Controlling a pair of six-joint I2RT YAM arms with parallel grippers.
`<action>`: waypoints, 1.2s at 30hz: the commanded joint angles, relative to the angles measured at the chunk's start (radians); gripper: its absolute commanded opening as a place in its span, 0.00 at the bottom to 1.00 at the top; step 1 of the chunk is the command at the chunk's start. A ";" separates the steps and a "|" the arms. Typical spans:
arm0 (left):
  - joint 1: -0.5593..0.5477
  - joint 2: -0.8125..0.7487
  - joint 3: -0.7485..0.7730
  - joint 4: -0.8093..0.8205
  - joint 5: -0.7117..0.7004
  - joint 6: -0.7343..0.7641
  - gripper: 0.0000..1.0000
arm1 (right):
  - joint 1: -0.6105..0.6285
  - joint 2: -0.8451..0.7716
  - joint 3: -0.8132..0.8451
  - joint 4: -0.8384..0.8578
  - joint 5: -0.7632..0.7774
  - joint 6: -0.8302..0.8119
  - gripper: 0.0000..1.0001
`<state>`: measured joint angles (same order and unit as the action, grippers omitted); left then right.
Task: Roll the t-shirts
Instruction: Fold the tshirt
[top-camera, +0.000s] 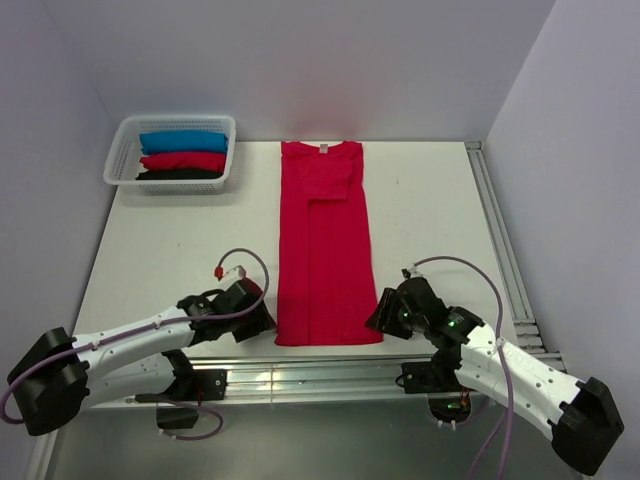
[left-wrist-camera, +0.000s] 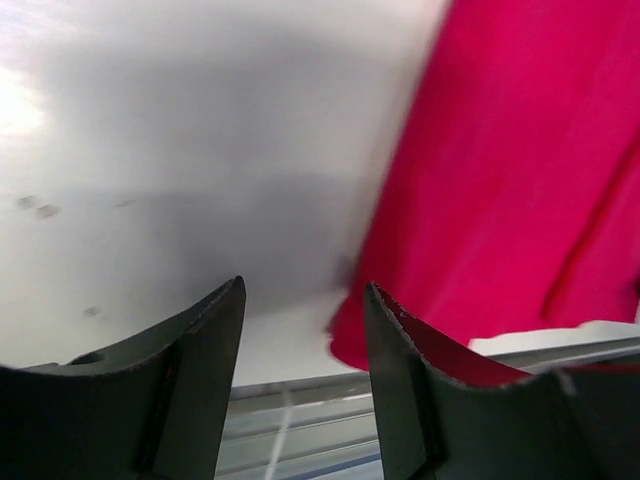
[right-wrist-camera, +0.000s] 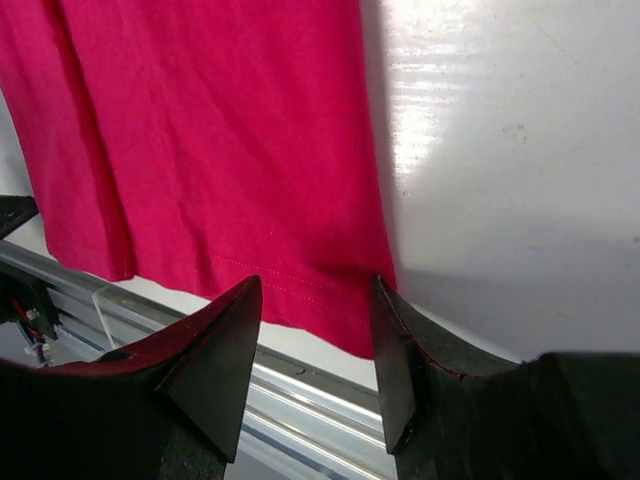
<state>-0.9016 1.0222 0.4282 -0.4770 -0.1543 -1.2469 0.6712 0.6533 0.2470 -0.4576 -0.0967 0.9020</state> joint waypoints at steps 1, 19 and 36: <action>-0.040 0.027 -0.026 0.067 -0.007 -0.062 0.56 | 0.022 -0.037 -0.014 -0.055 0.052 0.063 0.55; -0.146 0.035 -0.042 0.032 -0.033 -0.129 0.51 | 0.036 -0.081 -0.014 -0.167 0.071 0.054 0.53; -0.221 -0.022 -0.032 -0.020 -0.050 -0.204 0.42 | 0.036 -0.046 -0.034 -0.118 0.018 0.044 0.35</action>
<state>-1.1053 1.0229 0.3992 -0.4164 -0.1837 -1.4200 0.7006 0.5991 0.2260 -0.5777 -0.0757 0.9562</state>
